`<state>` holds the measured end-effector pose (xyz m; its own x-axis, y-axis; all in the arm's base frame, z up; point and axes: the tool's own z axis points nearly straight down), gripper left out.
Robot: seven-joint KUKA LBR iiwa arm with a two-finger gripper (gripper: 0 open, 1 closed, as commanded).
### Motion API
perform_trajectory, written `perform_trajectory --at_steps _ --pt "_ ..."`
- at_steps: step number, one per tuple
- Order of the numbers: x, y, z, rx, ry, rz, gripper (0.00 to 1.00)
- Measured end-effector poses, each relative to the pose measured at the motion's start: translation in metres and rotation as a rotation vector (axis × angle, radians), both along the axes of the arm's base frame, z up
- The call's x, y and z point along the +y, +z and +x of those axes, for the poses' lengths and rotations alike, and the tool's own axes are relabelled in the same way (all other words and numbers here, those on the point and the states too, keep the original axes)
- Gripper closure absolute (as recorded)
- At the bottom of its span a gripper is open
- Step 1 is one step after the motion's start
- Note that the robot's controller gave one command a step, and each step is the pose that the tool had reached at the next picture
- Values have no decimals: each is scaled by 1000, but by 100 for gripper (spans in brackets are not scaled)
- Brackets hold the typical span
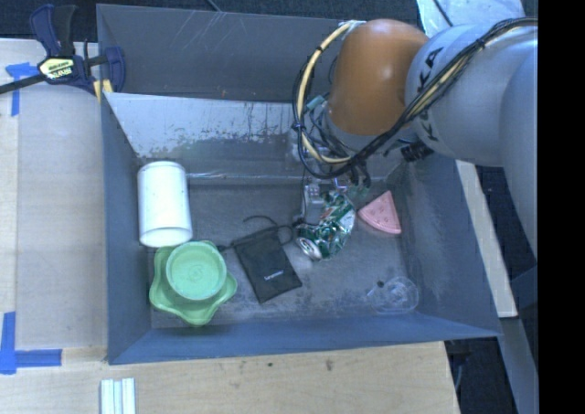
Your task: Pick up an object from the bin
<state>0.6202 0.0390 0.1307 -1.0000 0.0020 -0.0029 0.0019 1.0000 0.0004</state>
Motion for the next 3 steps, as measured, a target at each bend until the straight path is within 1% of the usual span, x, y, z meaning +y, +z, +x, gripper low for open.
perform_trajectory --at_steps 1,2,3 --pt "10 -20 -6 -7 59 -2 0" --pt "50 -55 -47 1 251 -1 0" --pt "6 -59 -45 -5 536 -2 100"
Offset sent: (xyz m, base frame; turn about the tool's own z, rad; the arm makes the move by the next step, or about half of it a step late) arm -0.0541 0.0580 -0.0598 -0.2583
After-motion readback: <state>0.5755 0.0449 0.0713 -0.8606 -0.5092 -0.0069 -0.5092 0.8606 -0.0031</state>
